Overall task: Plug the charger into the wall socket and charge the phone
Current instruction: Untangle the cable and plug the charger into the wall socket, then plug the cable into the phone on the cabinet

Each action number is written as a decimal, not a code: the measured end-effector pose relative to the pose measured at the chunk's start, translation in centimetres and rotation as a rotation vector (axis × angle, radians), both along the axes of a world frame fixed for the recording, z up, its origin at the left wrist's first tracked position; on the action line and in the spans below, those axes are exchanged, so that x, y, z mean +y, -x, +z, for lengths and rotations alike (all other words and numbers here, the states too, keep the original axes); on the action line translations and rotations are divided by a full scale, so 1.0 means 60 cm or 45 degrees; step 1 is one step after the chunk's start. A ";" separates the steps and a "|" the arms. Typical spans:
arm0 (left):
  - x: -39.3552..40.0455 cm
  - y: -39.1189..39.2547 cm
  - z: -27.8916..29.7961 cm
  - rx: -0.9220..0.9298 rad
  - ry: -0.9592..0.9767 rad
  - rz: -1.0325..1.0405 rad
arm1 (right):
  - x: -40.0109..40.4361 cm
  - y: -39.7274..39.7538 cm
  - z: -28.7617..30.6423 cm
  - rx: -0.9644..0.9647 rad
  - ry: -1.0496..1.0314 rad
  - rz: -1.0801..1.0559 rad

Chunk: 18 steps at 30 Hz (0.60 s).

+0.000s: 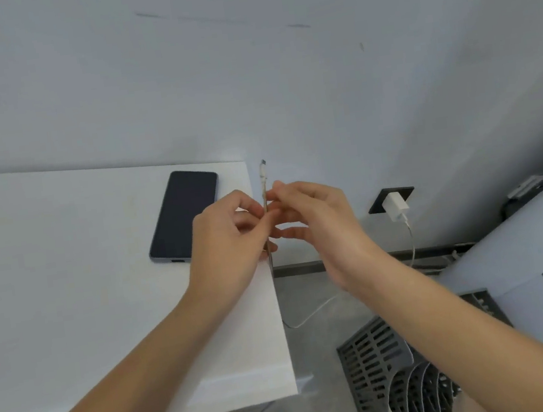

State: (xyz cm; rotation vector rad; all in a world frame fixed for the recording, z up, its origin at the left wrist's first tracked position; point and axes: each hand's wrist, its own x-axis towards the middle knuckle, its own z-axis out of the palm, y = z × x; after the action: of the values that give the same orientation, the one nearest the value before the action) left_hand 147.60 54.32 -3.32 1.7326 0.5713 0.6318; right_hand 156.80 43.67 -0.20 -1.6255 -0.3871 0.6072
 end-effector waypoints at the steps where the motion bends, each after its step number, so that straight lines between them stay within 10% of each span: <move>1: 0.002 0.004 0.002 0.017 -0.019 0.004 | 0.007 0.004 -0.001 0.003 -0.026 -0.017; 13: 0.075 0.055 0.029 0.248 -0.443 0.149 | 0.032 0.015 -0.022 0.099 0.007 -0.085; 18: 0.149 0.042 0.021 0.834 -0.764 0.244 | 0.039 0.028 -0.034 0.072 0.070 -0.056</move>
State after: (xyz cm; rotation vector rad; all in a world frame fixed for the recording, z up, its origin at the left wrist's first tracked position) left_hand 145.10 63.24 -2.06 2.4950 1.0905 0.3683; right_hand 155.11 46.04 -2.26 -1.6612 -0.2941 0.6339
